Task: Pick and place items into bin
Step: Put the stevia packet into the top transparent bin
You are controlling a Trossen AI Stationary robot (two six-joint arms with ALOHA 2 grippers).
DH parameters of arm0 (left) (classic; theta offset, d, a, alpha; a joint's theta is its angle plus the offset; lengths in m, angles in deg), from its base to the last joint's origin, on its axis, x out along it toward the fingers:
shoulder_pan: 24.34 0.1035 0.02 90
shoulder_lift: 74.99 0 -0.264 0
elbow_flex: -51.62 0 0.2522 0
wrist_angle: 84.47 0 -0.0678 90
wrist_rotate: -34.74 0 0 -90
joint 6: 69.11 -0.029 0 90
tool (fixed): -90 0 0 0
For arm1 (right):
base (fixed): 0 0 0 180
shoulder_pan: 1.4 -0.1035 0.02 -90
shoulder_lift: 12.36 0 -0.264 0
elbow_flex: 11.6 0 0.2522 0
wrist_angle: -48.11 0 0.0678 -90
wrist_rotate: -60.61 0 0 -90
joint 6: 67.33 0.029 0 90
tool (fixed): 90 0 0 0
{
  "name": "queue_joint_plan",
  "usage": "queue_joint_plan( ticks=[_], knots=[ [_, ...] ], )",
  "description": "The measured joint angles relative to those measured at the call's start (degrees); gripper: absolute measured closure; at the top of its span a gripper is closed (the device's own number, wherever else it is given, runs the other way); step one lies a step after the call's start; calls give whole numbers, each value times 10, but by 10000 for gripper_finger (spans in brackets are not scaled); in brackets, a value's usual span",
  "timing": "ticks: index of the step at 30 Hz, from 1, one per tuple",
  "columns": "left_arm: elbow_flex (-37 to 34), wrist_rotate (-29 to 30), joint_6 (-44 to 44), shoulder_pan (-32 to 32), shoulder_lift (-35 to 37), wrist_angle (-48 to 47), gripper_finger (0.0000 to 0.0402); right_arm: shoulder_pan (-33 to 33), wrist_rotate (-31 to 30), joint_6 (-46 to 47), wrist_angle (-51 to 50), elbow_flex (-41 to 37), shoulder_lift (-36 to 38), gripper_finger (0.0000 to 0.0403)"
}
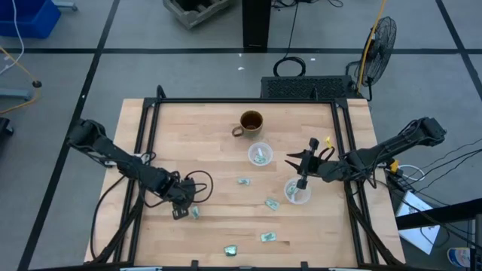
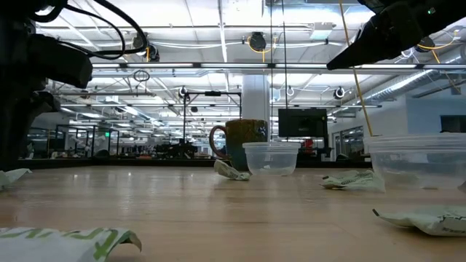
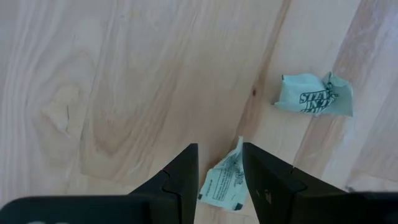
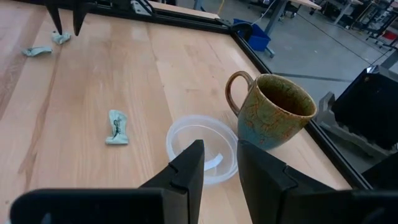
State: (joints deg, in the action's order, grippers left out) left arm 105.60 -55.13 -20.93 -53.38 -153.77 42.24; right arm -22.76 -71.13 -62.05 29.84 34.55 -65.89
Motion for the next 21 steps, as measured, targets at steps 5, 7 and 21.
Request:
queue_joint_plan(
  ticks=[5,7,21],
  knots=[
    [0,-1,2,0,0,4,273,0,0,0,0,0,0,314],
    [0,-1,2,-1,0,6,273,0,0,0,0,0,0,314],
    [0,25,-21,-44,-17,28,273,0,0,0,-1,0,0,314]
  ],
)
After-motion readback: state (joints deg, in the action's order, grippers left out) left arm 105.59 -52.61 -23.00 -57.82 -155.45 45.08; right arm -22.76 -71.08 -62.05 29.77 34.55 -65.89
